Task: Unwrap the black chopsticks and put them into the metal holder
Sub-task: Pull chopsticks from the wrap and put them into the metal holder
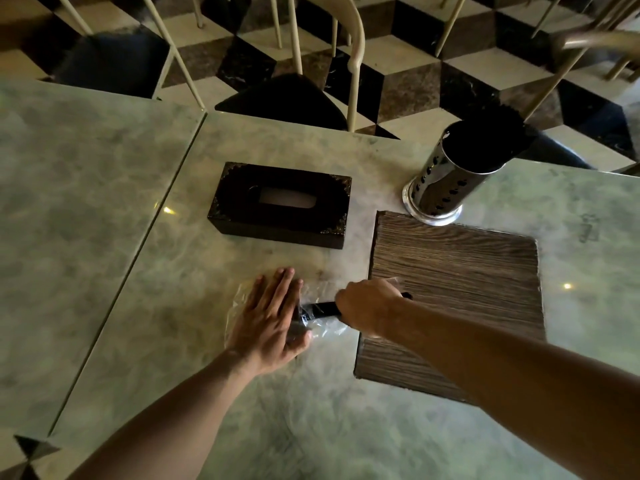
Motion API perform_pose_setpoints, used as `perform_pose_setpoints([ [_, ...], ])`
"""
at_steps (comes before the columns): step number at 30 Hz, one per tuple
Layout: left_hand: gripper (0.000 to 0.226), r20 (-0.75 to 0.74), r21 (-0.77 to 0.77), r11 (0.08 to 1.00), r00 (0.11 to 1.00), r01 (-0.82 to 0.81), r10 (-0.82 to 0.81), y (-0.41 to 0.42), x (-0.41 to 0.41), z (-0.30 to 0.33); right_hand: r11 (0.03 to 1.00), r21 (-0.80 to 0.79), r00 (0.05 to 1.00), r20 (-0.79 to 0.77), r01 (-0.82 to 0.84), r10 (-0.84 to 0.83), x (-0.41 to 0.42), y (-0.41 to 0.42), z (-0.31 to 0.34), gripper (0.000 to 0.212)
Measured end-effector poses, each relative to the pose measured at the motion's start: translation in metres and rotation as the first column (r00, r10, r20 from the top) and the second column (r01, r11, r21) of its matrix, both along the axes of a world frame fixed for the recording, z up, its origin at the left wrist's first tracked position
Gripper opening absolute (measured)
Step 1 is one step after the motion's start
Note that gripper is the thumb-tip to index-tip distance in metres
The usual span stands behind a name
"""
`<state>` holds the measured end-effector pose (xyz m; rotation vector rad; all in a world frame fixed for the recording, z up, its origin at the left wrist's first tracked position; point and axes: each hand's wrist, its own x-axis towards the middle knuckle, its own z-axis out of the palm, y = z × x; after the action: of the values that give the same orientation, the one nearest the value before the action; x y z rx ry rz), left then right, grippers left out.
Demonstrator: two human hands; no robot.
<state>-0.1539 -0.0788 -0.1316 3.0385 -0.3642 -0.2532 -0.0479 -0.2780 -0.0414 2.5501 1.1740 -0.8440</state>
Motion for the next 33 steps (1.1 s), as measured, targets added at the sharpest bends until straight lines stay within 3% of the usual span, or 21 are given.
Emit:
perform_pose_setpoints([
  [7, 0.093, -0.124, 0.127, 0.992, 0.992, -0.013, 0.029, -0.006, -0.006, 0.012, 0.976, -0.129, 0.985, 0.038, 0.174, -0.171, 0.025, -0.060, 0.043, 0.016],
  [11, 0.093, -0.031, 0.104, 0.994, 0.999, -0.026, 0.030, -0.010, -0.004, 0.038, 0.970, -0.131, 0.978, 0.080, 0.203, -0.193, 0.042, -0.079, 0.087, 0.016],
  [13, 0.090, 0.116, 0.021, 1.000, 0.993, -0.012, 0.009, -0.016, 0.005, 0.052, 0.981, -0.104, 0.979, 0.138, 0.165, -0.151, 0.050, -0.088, 0.111, 0.014],
  [16, 0.086, 0.292, -0.179, 0.980, 0.947, -0.082, 0.133, -0.028, 0.027, 0.076, 0.983, -0.079, 0.975, 0.166, 0.163, -0.148, 0.056, -0.082, 0.131, 0.008],
  [18, 0.086, 0.348, -0.292, 0.956, 0.930, -0.013, 0.119, -0.049, 0.053, 0.108, 0.982, -0.109, 0.974, 0.182, 0.156, -0.134, 0.058, -0.081, 0.146, 0.007],
  [20, 0.081, 0.399, -0.273, 0.955, 0.917, 0.120, -0.001, -0.073, 0.077, 0.136, 0.982, -0.106, 0.975, 0.179, 0.154, -0.134, 0.060, -0.077, 0.153, 0.011],
  [23, 0.062, 0.348, -0.179, 0.965, 0.930, 0.193, -0.121, -0.107, 0.109, 0.162, 0.984, -0.072, 0.970, 0.191, 0.165, -0.149, 0.063, -0.070, 0.166, 0.010],
  [26, 0.032, 0.167, -0.218, 0.976, 0.986, 0.019, 0.018, -0.131, 0.133, 0.174, 0.989, -0.086, 0.960, 0.264, 0.121, -0.094, 0.068, -0.070, 0.178, 0.009],
  [29, 0.029, 0.128, -0.264, 0.964, 0.990, -0.020, 0.055, -0.143, 0.150, 0.173, 0.989, -0.109, 0.952, 0.300, 0.102, -0.066, 0.078, -0.085, 0.191, 0.004],
  [33, 0.024, 0.089, -0.310, 0.949, 0.991, -0.063, 0.095, -0.141, 0.169, 0.167, 0.981, -0.115, 0.953, 0.277, 0.158, -0.121, 0.095, -0.111, 0.207, 0.014],
])
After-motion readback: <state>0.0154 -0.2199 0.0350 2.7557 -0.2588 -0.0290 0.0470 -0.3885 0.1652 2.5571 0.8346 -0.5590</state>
